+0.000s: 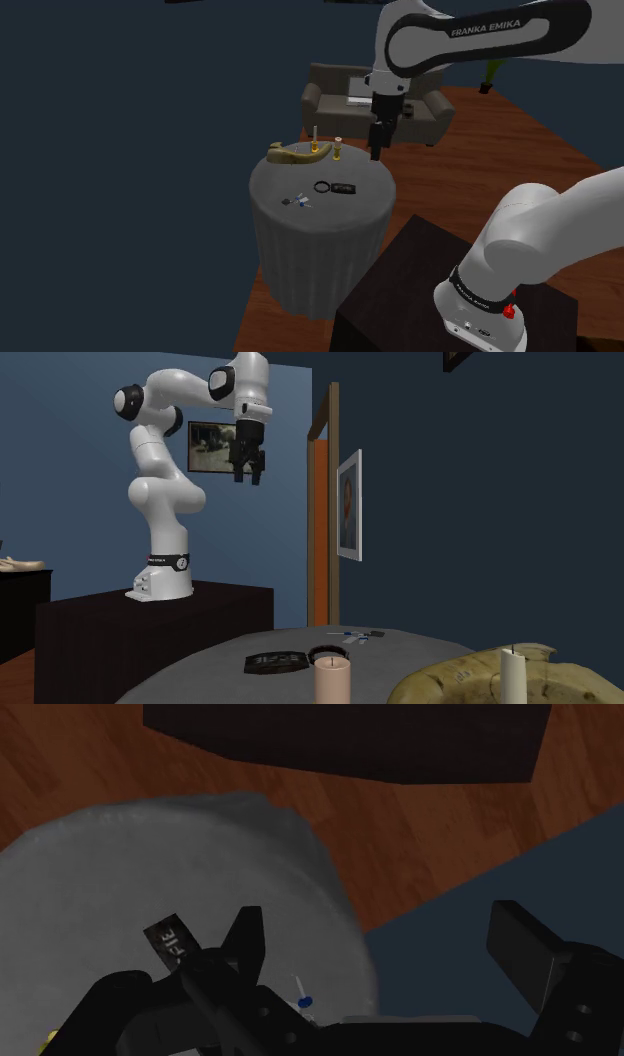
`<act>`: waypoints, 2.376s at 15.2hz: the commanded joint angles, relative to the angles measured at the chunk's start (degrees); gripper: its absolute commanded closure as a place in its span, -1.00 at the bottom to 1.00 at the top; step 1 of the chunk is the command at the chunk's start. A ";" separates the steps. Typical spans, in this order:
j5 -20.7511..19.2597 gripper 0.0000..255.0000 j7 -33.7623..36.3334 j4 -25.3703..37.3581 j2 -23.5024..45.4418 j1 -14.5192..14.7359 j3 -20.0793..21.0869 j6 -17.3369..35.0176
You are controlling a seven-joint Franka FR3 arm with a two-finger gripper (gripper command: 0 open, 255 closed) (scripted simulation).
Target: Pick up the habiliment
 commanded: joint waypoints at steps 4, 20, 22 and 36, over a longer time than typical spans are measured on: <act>-1.76 -1.00 -2.86 -0.01 8.86 -0.47 -1.42 8.63; -3.87 -1.00 -10.75 12.29 42.84 -2.38 -4.62 29.66; -3.85 -1.00 -11.59 15.16 47.30 -2.78 -4.72 31.21; -3.83 -1.00 -15.01 35.73 72.80 -5.58 -4.49 36.16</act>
